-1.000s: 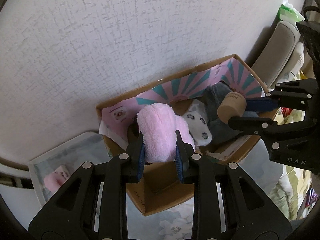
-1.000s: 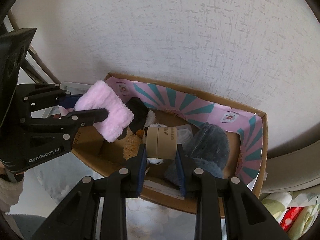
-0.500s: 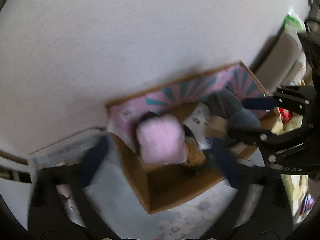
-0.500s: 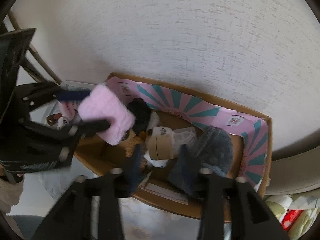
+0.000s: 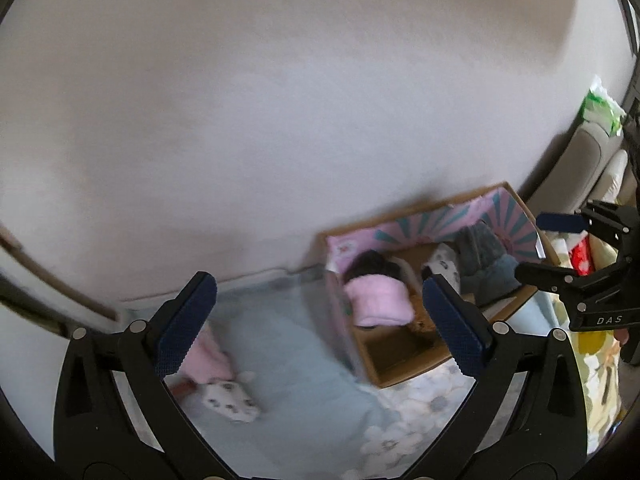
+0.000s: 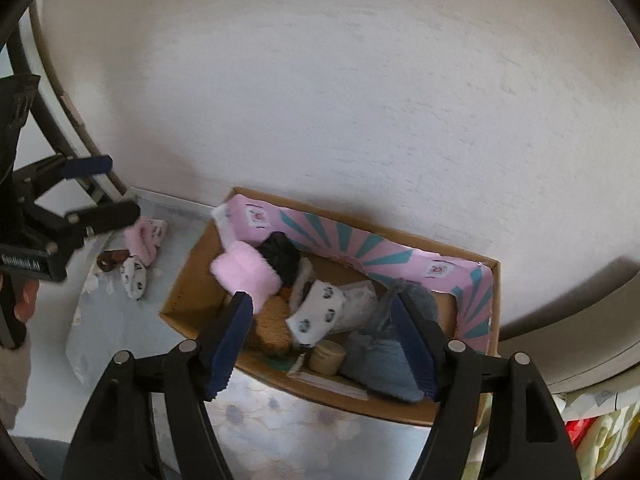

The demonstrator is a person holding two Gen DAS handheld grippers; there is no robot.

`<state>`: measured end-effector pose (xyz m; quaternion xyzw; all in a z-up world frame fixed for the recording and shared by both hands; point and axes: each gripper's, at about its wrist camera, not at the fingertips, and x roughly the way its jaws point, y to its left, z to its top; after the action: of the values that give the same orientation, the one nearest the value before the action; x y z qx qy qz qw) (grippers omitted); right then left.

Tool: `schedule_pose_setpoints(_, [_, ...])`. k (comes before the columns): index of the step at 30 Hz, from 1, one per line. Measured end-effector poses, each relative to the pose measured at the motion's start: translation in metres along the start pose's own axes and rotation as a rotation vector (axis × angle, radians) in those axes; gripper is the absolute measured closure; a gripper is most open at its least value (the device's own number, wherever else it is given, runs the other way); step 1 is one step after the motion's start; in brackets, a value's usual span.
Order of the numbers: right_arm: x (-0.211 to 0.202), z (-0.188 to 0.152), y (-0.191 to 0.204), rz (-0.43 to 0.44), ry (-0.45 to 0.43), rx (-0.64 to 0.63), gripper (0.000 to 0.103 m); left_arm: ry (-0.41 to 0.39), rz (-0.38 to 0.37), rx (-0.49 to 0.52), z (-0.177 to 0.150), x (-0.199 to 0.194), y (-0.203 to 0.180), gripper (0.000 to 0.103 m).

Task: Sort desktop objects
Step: 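Move both open tools back over the tray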

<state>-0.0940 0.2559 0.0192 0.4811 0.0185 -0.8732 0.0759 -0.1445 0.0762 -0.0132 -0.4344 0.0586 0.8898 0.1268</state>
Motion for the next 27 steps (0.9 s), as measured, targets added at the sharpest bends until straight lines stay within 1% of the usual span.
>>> schedule_pose_setpoints(2, [-0.003,0.004,0.006,0.006,0.001,-0.002,0.035,-0.019,0.032,-0.002,0.001,-0.015,0.014,0.0])
schedule_pose_setpoints(5, [-0.009,0.009,0.017,0.018,-0.008,-0.021,0.035,-0.034,0.111,0.001,-0.001,-0.033,0.039,0.0])
schedule_pose_setpoints(8, [-0.015,0.015,0.031,0.041,-0.024,-0.041,0.035,-0.05,0.17,-0.011,-0.006,-0.052,0.068,0.0])
schedule_pose_setpoints(11, [-0.017,0.02,0.048,0.052,-0.034,-0.08,0.035,-0.059,0.209,-0.034,-0.017,-0.069,0.093,0.0])
schedule_pose_setpoints(15, [-0.017,0.027,0.074,0.09,-0.043,-0.133,0.035,-0.058,0.237,-0.056,-0.038,-0.083,0.118,0.0])
schedule_pose_setpoints(20, [-0.014,0.038,0.105,0.141,-0.046,-0.184,0.035,-0.034,0.288,-0.022,-0.066,-0.081,0.13,0.0])
schedule_pose_setpoints(24, [-0.005,0.048,0.13,0.193,-0.036,-0.207,0.035,-0.003,0.268,-0.01,-0.09,-0.067,0.136,0.0])
schedule_pose_setpoints(27, [0.008,0.051,0.149,0.232,-0.014,-0.234,0.035,0.034,0.28,0.008,-0.111,-0.047,0.141,0.0])
